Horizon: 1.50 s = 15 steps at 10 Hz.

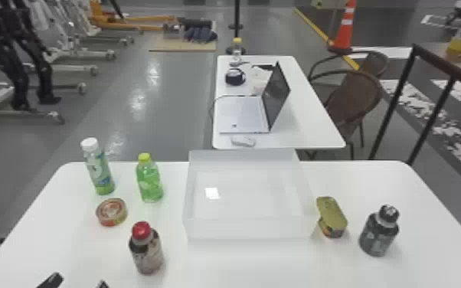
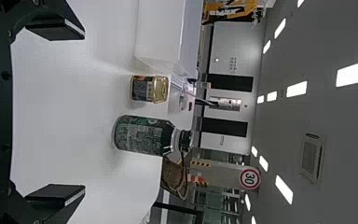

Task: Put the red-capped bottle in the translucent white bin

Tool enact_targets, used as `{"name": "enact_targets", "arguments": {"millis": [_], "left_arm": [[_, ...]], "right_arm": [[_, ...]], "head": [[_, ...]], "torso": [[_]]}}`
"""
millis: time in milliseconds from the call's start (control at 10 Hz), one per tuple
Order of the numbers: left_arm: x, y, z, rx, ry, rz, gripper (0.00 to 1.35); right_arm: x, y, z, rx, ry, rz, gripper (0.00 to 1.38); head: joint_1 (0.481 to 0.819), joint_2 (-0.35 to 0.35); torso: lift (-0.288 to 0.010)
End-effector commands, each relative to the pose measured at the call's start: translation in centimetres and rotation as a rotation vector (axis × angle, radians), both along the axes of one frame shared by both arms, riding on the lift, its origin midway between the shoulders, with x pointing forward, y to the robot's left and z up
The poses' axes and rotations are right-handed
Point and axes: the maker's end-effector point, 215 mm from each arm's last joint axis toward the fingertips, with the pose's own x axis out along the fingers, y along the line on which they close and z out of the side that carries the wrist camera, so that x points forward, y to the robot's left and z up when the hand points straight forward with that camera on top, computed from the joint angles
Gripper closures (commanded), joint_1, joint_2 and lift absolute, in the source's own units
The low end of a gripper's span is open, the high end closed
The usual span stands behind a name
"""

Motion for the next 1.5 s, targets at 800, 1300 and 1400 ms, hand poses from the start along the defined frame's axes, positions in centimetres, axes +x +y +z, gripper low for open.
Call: {"name": "enact_targets", "arguments": {"millis": [800, 1300, 1400], "left_arm": [[1.8, -3.1, -0.3, 0.061, 0.032, -0.123, 0.12], [4.5, -8.2, -1.9, 0.088, 0.092, -0.314, 0.12], [5.6, -8.7, -1.4, 0.106, 0.084, -0.337, 0.12]], "right_arm": [[0.1, 0.1, -0.1, 0.000, -0.007, -0.001, 0.13], [1.1, 0.1, 0.2, 0.005, -0.031, -0.003, 0.13], [1.4, 0.2, 0.2, 0.007, -0.033, 0.004, 0.13]], "head": [[0.549, 0.000], [0.549, 0.000], [0.549, 0.000]], "torso": [[-0.100], [-0.100], [-0.100]]}}
